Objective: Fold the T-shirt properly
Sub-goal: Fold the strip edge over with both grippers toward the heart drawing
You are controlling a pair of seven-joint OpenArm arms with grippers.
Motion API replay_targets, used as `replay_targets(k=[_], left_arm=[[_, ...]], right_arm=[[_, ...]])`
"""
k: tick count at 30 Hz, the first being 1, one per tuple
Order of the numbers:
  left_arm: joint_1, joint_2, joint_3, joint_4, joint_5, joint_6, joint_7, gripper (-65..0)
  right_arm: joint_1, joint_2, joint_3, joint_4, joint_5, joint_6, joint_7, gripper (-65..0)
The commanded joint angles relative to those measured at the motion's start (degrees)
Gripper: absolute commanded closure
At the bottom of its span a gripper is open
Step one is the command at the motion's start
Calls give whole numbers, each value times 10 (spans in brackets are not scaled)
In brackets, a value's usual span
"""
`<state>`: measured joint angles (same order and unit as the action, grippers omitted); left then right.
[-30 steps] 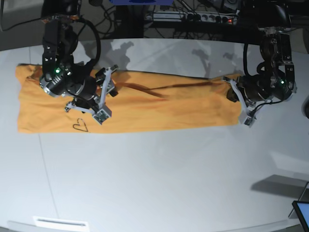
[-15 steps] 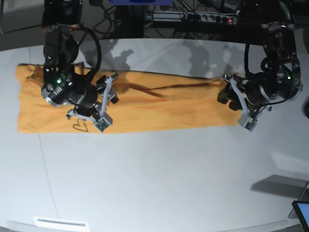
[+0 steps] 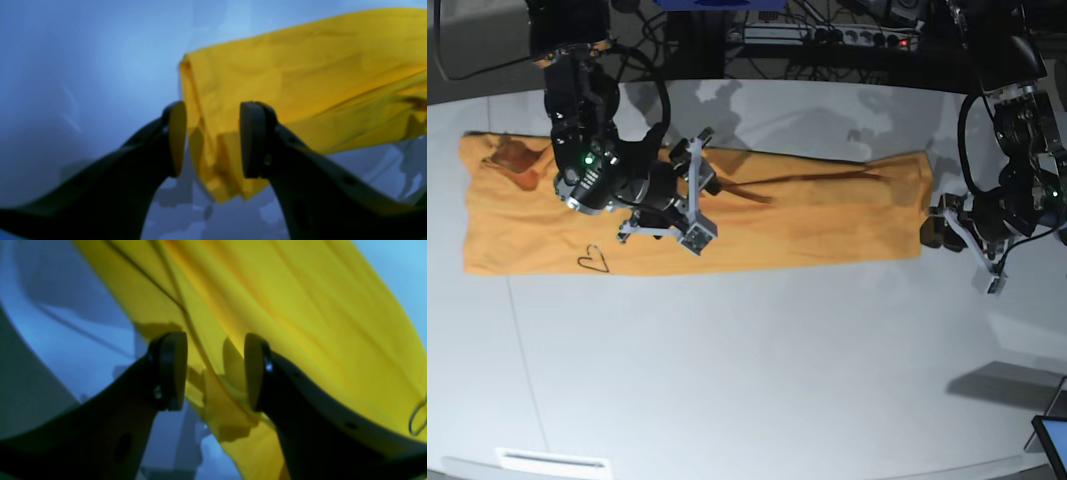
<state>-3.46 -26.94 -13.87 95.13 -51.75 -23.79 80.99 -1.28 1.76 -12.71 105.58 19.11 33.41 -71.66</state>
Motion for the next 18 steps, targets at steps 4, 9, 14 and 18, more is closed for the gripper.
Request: replay_targets(k=[4,9,14,18], left_arm=[[-15,-4,28,-1,-8,2,-10,-257],[-37,16,77,-2,-7,2,-10,-255],[-42,47,91,-2,-7,2,-10,-202],[-38,63,91,-1,51,2,-10,0]], right_arm=[[12,7,2,11,0,0,17,-270],[22,7,55,8,-1,0,17,-270],[33,45,85,4,-1,0,17,-270],[35,77,97,-19,-1,0,18,-260]])
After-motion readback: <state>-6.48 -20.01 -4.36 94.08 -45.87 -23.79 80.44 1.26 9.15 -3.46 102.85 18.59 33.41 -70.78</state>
